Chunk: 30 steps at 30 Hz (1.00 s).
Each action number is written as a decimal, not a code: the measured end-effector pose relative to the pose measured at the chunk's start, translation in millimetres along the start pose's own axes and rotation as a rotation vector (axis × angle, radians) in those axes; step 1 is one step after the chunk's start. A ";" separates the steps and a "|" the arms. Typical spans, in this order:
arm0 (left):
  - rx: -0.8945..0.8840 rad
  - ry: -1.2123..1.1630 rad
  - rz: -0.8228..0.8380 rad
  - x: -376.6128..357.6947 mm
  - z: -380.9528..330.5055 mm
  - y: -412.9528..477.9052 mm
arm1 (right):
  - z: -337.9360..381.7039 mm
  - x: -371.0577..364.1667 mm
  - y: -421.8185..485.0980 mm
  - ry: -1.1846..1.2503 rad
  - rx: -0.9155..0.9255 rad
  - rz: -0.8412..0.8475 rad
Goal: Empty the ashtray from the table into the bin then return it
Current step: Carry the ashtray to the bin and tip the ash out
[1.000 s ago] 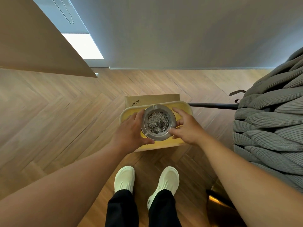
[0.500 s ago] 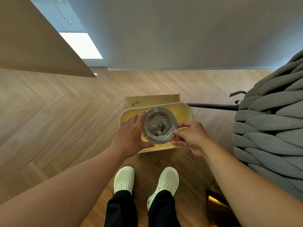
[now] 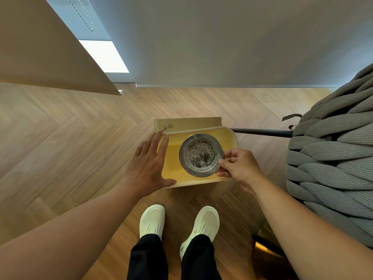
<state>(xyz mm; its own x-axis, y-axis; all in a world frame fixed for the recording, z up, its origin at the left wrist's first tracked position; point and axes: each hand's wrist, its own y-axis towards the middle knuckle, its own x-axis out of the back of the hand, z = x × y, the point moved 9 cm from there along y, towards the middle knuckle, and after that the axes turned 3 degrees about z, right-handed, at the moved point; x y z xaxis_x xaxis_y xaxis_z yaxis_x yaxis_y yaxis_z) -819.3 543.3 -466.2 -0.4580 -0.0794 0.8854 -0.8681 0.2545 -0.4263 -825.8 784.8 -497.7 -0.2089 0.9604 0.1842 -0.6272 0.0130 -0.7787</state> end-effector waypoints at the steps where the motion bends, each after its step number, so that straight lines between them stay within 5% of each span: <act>1: 0.014 -0.001 0.010 -2.0 3.3 -1.5 | 1.0 0.3 -0.4 -0.015 0.014 -0.002; 13: 0.019 -0.078 0.075 -16.4 20.3 -4.9 | 30.8 1.0 -8.7 -0.222 0.263 -0.086; 18: 0.022 -0.118 0.064 -17.2 20.8 -0.5 | 53.9 -2.2 -26.0 -0.447 0.520 -0.199; 24: 0.017 -0.134 0.050 -14.7 23.1 0.7 | 73.7 -30.2 -66.7 -0.843 1.078 -0.318; 30: 0.014 -0.132 0.048 -15.0 22.8 -0.2 | 62.5 -40.8 -73.6 -1.008 1.196 -0.385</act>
<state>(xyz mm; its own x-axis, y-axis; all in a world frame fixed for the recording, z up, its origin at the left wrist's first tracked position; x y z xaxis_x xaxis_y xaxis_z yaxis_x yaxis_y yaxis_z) -816.6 522.4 -483.6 -0.5197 -0.1940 0.8320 -0.8466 0.2480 -0.4710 -818.0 727.3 -410.5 0.0104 0.3805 0.9247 -0.8526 -0.4798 0.2070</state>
